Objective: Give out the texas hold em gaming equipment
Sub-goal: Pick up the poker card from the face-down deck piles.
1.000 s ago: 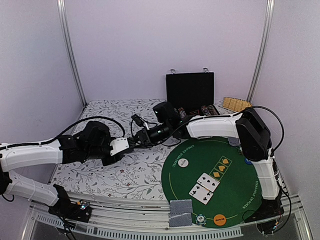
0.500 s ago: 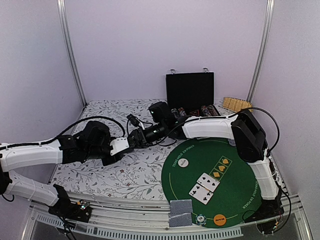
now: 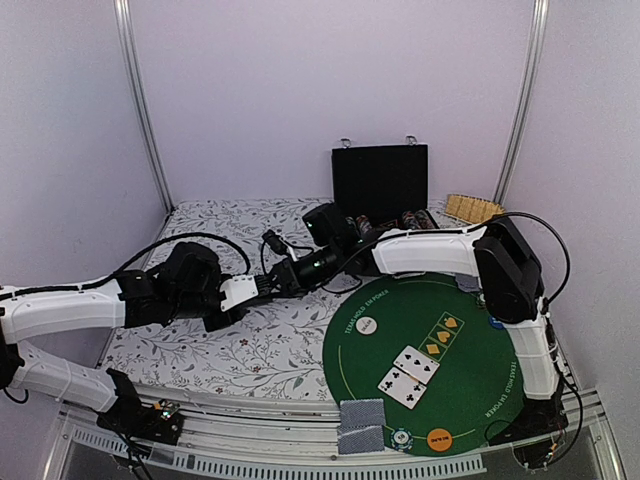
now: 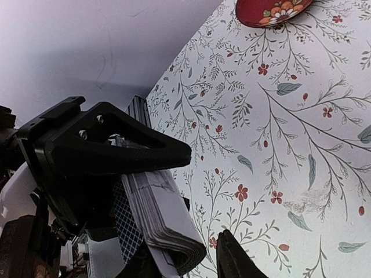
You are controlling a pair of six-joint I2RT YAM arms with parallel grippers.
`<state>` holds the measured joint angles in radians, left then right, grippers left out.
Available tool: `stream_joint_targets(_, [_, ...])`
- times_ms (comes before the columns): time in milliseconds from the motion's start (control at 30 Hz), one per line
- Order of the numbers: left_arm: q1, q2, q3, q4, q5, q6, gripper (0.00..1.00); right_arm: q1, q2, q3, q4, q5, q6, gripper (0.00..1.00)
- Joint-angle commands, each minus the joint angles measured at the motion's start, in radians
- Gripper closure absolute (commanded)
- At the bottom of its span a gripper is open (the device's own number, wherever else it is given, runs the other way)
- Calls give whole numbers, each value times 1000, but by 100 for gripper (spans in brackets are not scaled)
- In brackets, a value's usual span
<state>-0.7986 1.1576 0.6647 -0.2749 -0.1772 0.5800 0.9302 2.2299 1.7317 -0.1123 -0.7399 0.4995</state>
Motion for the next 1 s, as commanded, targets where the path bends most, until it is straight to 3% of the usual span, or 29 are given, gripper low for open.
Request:
stream_joint_targets(0, [-10,-4,-3,17,-10,7,54,-9,-64,-22,-49,46,-36,68])
stream_joint_targets(133, [-11,-3,-2,17,-10,8,54,-9,-80,-21,-53,45,-44,71])
stream_joint_targets(467, [-10,-4,-5,17,-11,7,54,-11,-121,-12,-97,44,-61,96])
stream_joint_targets(733, [-11,-3,-5,16,-12,8,54,-46,-181,-41,-124,55,-103,98])
stream_joint_targets(967, [-11,-9,-6,16,-16,7,54,-95,-359,-90,-221,74,-318,98])
